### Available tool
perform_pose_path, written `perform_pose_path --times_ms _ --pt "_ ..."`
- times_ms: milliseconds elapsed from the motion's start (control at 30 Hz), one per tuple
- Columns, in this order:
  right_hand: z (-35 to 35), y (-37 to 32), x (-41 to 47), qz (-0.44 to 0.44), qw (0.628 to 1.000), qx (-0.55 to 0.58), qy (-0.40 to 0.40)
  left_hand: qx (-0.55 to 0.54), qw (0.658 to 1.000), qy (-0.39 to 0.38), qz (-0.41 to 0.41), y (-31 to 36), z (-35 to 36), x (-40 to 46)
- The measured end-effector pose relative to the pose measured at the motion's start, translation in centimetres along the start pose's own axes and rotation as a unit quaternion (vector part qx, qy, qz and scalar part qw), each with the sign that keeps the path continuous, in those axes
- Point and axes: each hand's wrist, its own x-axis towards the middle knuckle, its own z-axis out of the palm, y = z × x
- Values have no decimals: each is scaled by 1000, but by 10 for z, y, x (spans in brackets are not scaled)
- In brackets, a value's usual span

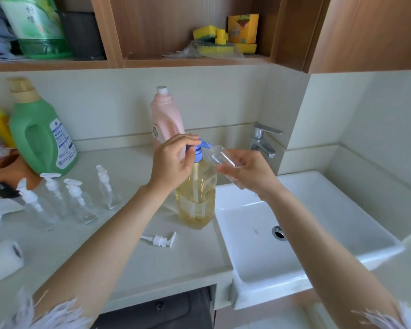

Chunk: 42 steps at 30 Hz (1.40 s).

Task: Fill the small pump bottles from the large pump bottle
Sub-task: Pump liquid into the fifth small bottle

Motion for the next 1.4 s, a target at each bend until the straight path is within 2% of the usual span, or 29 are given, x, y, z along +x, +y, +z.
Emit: perform_pose_path --times_ms 100,200,267,500,667,1033,1233,1400 --pt "2 -10 -6 -2 999 37 -10 -16 999 -31 -29 5 -10 18" --pt "2 -17 -10 -11 998 56 -10 -10 999 -42 -10 7 -16 28" --pt "2 -19 -11 -13 999 46 -6 -7 999 -40 10 5 -18 25" --pt "6 -5 -4 -12 998 55 -2 -54 998 8 0 1 -5 14" --pt "10 5 -6 -10 999 52 -4 -75 997 7 -6 -2 2 -6" --pt "12 1 4 -55 997 54 12 -50 997 -52 -18 7 -20 21" --pt "15 10 8 -100 994 -18 28 -60 998 13 8 2 -6 12" --pt "13 17 5 -88 995 -44 23 -55 998 21 14 -3 4 1"
